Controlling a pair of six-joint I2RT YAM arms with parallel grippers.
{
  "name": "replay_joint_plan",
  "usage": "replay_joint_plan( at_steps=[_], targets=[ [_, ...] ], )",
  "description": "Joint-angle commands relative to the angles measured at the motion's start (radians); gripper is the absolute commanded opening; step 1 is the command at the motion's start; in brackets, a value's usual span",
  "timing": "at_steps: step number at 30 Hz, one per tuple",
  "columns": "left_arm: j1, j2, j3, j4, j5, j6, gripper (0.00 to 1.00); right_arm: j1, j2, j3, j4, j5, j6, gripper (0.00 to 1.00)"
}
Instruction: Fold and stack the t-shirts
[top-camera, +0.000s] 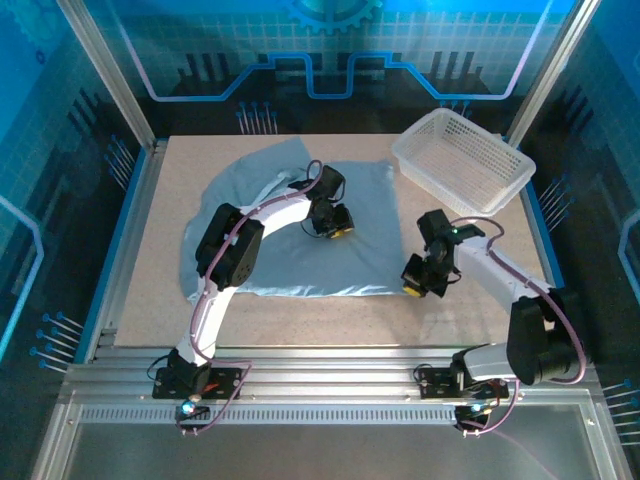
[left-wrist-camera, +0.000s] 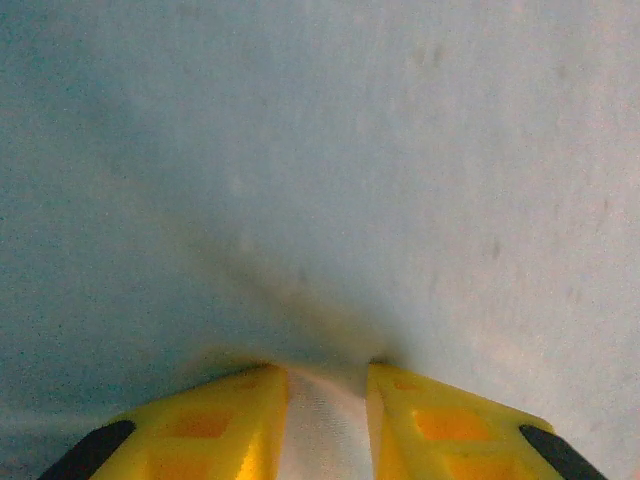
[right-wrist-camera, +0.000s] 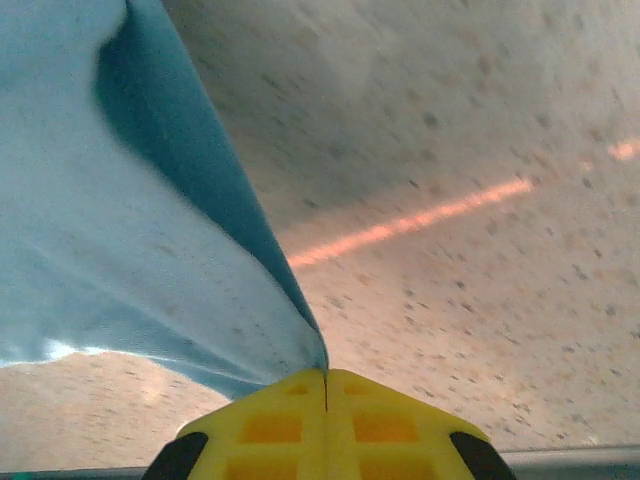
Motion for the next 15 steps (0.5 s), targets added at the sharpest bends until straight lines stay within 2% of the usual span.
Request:
replay_joint_plan(
  at_steps=[1, 3, 5, 6, 10, 15],
  targets=[
    [-0.009, 0.033, 0.027, -0.033, 0.008, 0.025, 0.30, -0.001, 0.009, -0.056, -0.031, 0.029, 0.016, 0.04],
    [-0.009, 0.008, 0.030, -0.037, -0.003, 0.024, 0.34, -0.010, -0.006, -0.059, -0.053, 0.089, 0.022, 0.21],
    [-0.010, -0.053, 0.017, -0.046, -0.042, 0.017, 0.47, -0.013, -0.072, -0.053, -0.061, 0.146, 0.032, 0.42],
    [-0.009, -0.093, 0.002, -0.049, -0.063, 0.015, 0.52, -0.013, -0.104, -0.053, -0.057, 0.157, 0.031, 0.45],
    [0.002, -0.336, -0.155, -0.088, -0.177, -0.004, 0.58, -0.005, -0.148, -0.071, -0.032, 0.115, 0.020, 0.41],
    [0.095, -0.686, -0.463, -0.209, -0.263, -0.061, 0.53, 0.031, -0.104, -0.117, 0.071, 0.037, 0.025, 0.44]
  ],
)
